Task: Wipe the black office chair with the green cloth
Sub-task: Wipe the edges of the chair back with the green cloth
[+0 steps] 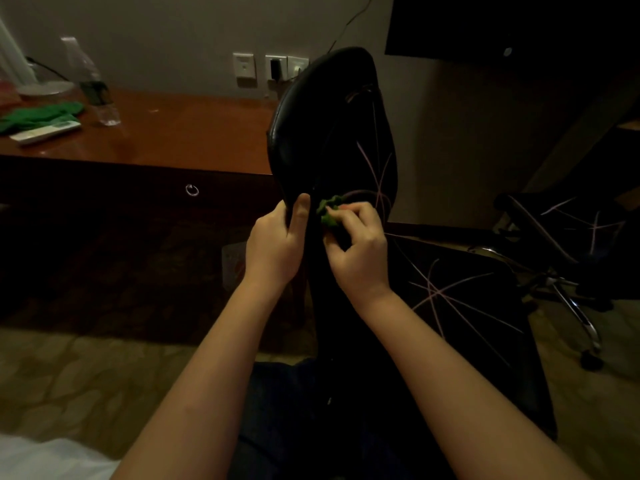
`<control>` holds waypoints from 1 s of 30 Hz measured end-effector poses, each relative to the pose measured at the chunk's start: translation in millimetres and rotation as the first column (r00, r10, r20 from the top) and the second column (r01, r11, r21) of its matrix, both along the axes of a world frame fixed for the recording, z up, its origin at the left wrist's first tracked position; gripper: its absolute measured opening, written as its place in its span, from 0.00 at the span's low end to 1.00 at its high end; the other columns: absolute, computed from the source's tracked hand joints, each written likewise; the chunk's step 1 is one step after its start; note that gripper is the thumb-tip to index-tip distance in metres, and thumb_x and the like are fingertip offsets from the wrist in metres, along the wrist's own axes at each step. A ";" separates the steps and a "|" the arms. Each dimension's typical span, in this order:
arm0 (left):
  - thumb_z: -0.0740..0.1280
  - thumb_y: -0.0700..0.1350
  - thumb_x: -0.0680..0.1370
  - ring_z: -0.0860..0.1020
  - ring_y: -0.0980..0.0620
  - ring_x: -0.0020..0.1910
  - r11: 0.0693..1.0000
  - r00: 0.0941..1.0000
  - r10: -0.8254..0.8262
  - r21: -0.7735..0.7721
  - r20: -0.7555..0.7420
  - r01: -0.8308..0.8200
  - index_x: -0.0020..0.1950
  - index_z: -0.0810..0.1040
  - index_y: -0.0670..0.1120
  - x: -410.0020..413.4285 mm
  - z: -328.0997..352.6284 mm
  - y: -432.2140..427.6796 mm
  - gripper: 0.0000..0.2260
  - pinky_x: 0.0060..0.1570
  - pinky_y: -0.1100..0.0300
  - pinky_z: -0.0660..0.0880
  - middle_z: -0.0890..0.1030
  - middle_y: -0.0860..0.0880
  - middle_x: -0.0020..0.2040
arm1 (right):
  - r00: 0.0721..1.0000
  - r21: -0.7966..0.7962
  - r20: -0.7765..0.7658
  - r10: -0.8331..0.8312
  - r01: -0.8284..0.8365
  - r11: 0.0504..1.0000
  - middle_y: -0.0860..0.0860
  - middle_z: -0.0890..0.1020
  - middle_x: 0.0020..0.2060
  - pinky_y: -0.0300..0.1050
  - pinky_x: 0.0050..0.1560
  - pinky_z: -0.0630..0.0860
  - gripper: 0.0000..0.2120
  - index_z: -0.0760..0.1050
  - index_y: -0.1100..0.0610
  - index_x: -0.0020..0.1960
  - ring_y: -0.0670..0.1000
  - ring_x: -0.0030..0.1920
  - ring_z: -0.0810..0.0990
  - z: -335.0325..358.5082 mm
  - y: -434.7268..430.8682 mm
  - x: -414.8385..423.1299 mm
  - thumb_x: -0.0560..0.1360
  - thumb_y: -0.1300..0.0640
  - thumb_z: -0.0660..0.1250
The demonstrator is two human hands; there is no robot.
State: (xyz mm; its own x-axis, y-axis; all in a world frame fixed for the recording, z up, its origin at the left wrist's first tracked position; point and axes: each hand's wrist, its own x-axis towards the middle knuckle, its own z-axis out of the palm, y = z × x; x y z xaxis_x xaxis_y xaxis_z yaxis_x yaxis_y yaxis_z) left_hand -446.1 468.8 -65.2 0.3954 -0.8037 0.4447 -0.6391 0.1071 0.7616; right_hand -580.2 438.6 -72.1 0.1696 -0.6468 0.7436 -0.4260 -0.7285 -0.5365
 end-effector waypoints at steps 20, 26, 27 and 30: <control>0.47 0.71 0.76 0.77 0.66 0.34 0.998 0.999 -0.033 0.058 -0.002 0.033 0.40 0.71 0.60 -3.4 7.5 7.7 0.21 0.28 0.61 0.66 0.77 0.56 0.33 | 0.988 0.286 -0.156 0.016 0.029 0.958 0.44 0.74 0.37 0.39 0.34 0.71 0.04 0.74 0.52 0.42 0.44 0.36 0.74 -27.0 3.6 -48.7 0.73 0.56 0.69; 0.49 0.71 0.76 0.77 0.63 0.32 0.998 0.998 -0.053 0.038 -0.020 0.053 0.42 0.71 0.63 -2.6 6.7 6.5 0.18 0.23 0.68 0.67 0.77 0.54 0.32 | 0.994 0.184 0.056 0.095 -0.104 0.977 0.44 0.79 0.45 0.31 0.44 0.74 0.10 0.74 0.53 0.55 0.41 0.46 0.79 34.1 -9.3 -27.2 0.75 0.57 0.69; 0.49 0.70 0.77 0.77 0.63 0.33 0.998 0.999 -0.048 0.038 -0.016 0.049 0.42 0.71 0.62 -2.2 6.3 5.5 0.18 0.24 0.68 0.68 0.77 0.54 0.33 | 0.991 0.139 0.070 0.114 -0.122 0.983 0.44 0.80 0.45 0.32 0.45 0.75 0.09 0.75 0.54 0.55 0.42 0.46 0.79 43.1 -11.1 -21.3 0.75 0.57 0.69; 0.50 0.68 0.78 0.78 0.62 0.34 0.998 0.999 -0.031 0.048 -0.012 0.032 0.45 0.72 0.61 -1.5 5.6 2.3 0.17 0.28 0.59 0.71 0.78 0.55 0.35 | 0.989 0.021 0.039 0.142 -0.143 0.990 0.51 0.80 0.46 0.36 0.48 0.75 0.05 0.79 0.59 0.51 0.46 0.47 0.79 54.4 -13.9 -2.0 0.76 0.60 0.69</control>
